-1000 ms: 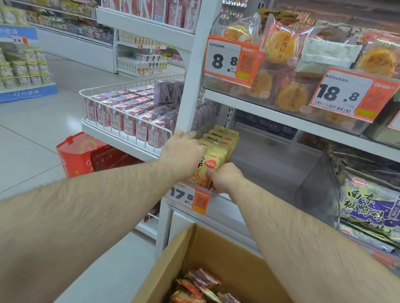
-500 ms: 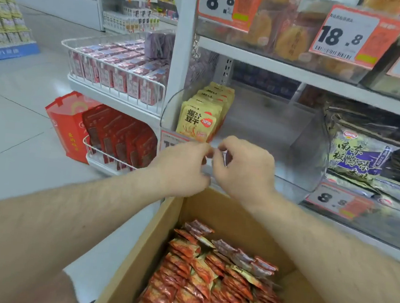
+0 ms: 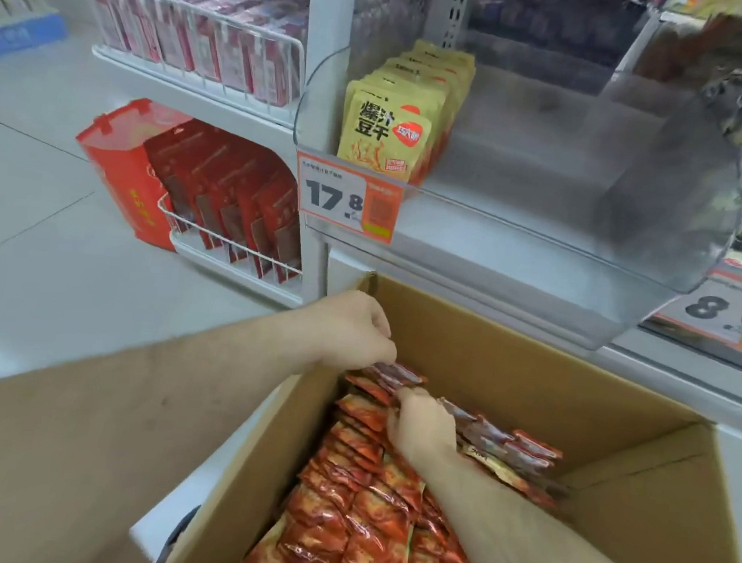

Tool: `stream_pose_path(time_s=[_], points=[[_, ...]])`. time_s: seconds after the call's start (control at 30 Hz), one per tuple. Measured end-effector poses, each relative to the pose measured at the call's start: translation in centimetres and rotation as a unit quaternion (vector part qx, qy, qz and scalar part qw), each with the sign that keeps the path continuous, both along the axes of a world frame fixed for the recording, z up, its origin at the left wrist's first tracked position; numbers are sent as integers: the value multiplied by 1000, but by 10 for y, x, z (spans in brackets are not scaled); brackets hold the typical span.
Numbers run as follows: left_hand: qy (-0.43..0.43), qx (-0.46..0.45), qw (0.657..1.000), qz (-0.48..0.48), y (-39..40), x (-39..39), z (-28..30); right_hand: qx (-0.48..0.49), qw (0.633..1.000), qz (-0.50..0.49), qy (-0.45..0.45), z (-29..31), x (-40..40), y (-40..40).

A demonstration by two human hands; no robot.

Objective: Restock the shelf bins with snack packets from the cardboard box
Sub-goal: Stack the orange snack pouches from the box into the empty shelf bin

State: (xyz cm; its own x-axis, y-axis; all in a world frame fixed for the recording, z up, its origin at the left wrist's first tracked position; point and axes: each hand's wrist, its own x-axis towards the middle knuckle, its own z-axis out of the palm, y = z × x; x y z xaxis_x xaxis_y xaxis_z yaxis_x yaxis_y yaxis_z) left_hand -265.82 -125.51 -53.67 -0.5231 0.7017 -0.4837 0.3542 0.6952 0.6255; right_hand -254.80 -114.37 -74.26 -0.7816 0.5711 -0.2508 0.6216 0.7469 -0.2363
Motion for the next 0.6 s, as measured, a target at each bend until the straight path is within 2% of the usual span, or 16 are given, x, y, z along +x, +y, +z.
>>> stream_pose_path(time_s=[0.13,0.23,0.33,0.47,0.53,0.6], points=[[-72,-10,995,63,0,-3,-6,11,999,-19,39,-21,-19,-5],[-160,-61,978,117,-3,-3,-10,-22,980,-87,178,-4,-9,-11],[-272,-105,937,193,-4,-4,-18,-99,931,-129,328,32,19,-15],[-407,-55,871,269,3,2,-18,-115,888,-15,446,90,60,-35],[-393,-28,884,254,7,6,-21,-121,879,59,457,96,71,-40],[-321,-4,917,236,8,7,-28,-132,896,68,419,84,77,-28]])
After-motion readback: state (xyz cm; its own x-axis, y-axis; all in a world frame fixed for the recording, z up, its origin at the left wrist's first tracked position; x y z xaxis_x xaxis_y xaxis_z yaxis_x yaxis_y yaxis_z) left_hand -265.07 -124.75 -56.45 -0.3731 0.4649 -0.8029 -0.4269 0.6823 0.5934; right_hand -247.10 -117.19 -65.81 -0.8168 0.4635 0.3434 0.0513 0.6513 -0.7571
